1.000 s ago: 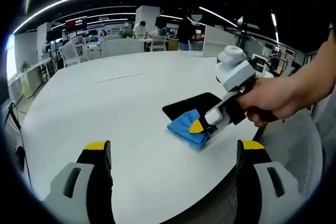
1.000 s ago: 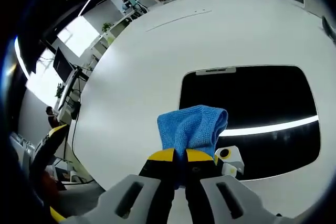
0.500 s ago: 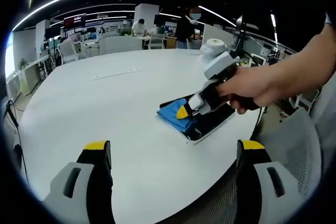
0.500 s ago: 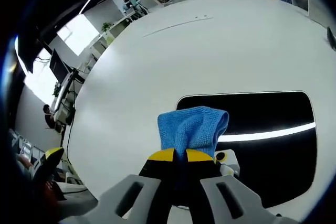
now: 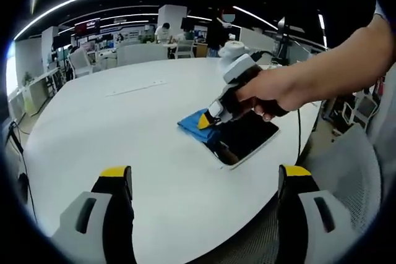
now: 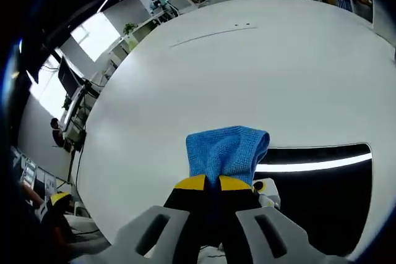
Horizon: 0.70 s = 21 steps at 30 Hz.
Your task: Wipe the mirror surface with the cleaning cloth until all visible marks leave the cleaned area.
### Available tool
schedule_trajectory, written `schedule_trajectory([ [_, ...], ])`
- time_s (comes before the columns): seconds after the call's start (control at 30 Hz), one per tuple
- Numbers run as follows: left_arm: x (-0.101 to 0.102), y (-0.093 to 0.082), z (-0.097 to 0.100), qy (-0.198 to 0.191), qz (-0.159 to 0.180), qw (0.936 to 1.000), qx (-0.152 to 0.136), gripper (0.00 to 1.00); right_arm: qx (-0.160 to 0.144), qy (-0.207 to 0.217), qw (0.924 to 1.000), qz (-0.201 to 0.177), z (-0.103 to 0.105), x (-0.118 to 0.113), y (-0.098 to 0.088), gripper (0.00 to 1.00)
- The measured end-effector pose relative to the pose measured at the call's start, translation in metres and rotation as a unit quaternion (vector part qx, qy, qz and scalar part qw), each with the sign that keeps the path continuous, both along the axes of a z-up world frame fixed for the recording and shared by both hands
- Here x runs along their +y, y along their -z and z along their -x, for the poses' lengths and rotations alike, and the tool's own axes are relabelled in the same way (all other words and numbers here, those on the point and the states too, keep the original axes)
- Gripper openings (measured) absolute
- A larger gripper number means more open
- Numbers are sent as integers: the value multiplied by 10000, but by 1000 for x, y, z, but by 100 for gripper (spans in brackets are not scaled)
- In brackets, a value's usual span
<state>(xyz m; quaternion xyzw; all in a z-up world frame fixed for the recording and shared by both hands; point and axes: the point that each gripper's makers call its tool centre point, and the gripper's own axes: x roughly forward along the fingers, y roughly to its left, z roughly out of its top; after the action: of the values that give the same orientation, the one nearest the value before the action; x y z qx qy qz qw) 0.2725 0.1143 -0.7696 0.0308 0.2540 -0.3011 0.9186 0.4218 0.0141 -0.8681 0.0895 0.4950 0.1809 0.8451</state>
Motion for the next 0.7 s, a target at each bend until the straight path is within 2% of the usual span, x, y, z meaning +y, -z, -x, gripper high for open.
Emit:
schedule_trajectory([
  [0.07, 0, 1, 0, -10, 1, 10000, 32, 99, -4, -16, 10000, 7, -5, 1, 0, 0],
  [0.13, 1, -1, -1, -19, 27, 10000, -27, 99, -71, -242, 9996, 134, -8, 2, 0, 0],
  [0.33, 2, -1, -2, -65, 29, 10000, -15, 98, -53, -172, 9998, 38, -7, 1, 0, 0],
  [0.43, 2, 3, 0, -44, -14, 9999, 117, 97, -22, -108, 9999, -17, -6, 0, -1, 0],
  [0.57, 3, 2, -2, -73, 13, 9999, 81, 98, -37, -114, 9999, 23, -4, -4, -2, 0],
  [0.7, 2, 11, 0, -41, -48, 9997, 256, 99, -51, -128, 9999, 74, -5, -12, -2, 0],
])
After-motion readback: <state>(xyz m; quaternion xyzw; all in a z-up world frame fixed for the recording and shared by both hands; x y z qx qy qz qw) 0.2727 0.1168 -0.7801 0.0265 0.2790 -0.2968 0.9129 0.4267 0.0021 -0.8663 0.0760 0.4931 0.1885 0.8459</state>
